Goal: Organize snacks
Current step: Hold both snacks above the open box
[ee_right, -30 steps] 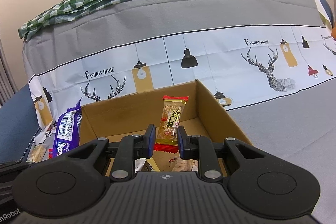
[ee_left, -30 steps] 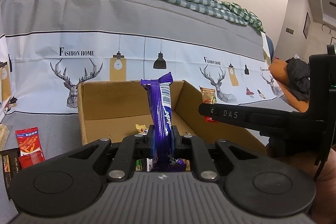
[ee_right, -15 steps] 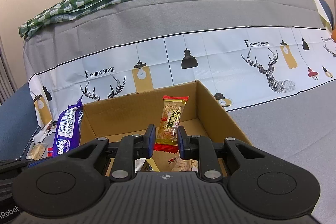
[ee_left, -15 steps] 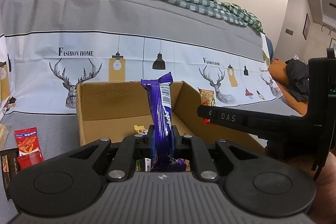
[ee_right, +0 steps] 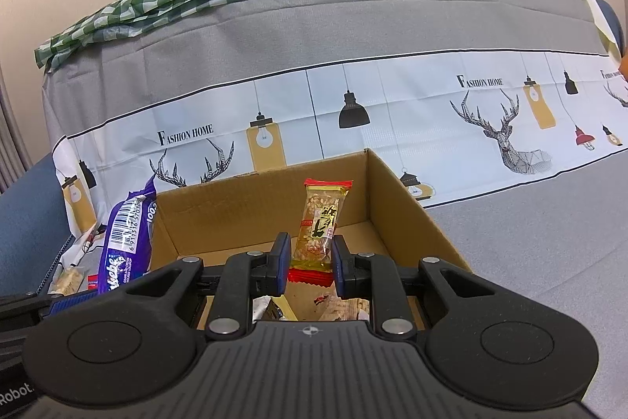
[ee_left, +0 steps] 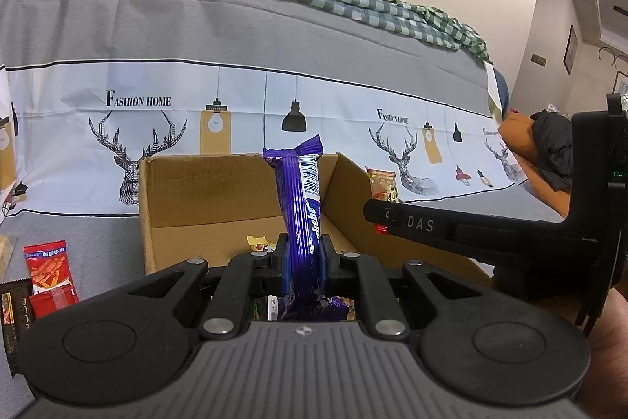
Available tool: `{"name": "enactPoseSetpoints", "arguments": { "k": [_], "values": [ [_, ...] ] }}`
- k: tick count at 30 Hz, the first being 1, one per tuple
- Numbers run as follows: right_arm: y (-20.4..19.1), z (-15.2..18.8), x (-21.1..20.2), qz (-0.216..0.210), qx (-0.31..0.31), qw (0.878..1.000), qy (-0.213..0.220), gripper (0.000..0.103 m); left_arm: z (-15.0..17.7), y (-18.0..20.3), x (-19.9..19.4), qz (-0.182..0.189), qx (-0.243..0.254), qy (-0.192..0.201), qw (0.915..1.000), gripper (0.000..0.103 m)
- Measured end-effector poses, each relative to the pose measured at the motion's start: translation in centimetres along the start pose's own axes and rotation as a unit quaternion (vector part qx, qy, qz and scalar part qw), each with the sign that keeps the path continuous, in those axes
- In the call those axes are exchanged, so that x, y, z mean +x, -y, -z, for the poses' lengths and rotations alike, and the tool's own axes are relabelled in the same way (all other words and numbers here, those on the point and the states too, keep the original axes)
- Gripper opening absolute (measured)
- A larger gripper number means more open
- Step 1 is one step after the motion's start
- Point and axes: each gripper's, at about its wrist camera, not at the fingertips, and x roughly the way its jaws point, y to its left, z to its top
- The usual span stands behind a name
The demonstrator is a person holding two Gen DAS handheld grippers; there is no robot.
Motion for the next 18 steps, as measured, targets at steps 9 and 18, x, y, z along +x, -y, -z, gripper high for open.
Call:
{"name": "enactPoseSetpoints", "arguments": {
  "k": [9,18],
  "values": [
    [-0.05,0.03,0.09,-0.001,-0.004,1.000,0.001,0.023,-0.06,0.26,0.06,0.001,0.000,0.000,1.0000,0.014],
    [-0.10,0.14,0.03,-0.001,-0.005,1.000,0.001,0.023,-0.11,0.50,0.14,0.002,0.000,0.001,1.0000,0.014]
  ]
}}
